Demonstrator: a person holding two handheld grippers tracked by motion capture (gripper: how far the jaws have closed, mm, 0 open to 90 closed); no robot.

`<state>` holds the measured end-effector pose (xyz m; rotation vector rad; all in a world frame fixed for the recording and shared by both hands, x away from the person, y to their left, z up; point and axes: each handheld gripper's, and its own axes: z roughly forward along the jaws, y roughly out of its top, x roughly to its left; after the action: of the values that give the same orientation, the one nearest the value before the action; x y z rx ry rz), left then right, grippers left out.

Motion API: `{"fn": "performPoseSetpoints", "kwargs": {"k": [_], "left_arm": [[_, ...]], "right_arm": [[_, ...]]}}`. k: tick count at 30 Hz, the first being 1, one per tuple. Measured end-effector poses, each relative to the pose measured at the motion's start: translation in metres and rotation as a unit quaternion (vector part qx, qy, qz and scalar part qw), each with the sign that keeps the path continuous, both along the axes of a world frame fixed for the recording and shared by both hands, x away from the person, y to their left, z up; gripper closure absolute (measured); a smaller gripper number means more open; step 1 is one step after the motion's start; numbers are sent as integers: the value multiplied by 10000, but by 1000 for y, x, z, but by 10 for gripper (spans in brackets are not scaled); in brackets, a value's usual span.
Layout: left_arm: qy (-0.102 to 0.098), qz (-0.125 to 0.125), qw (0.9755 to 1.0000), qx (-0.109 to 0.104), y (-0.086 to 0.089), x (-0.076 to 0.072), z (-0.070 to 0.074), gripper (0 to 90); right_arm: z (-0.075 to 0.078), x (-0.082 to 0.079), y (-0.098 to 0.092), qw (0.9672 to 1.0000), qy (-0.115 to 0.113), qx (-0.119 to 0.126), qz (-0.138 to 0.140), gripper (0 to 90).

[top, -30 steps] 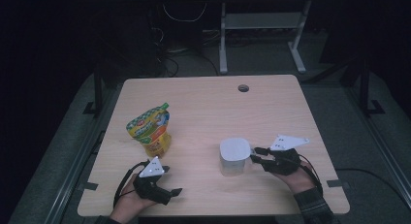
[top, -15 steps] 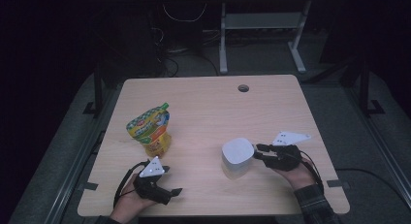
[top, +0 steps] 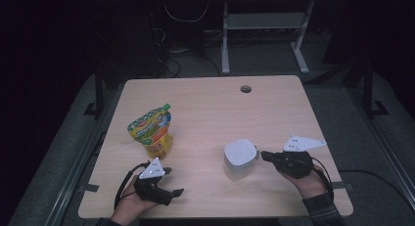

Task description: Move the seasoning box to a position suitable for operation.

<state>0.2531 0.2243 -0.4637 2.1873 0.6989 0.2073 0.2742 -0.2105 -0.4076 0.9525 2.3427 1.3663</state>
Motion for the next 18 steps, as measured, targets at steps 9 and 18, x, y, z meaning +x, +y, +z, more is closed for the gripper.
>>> {"fn": "performPoseSetpoints", "kwargs": {"k": [9, 18], "left_arm": [[50, 7, 10000, -19, 1, 1, -3, 127], [7, 38, 10000, -42, 7, 1, -1, 129]], "right_arm": [[15, 10, -2, 9998, -119, 184, 14, 900], [23, 22, 10, 9996, -193, 144, 125, 900]]}}
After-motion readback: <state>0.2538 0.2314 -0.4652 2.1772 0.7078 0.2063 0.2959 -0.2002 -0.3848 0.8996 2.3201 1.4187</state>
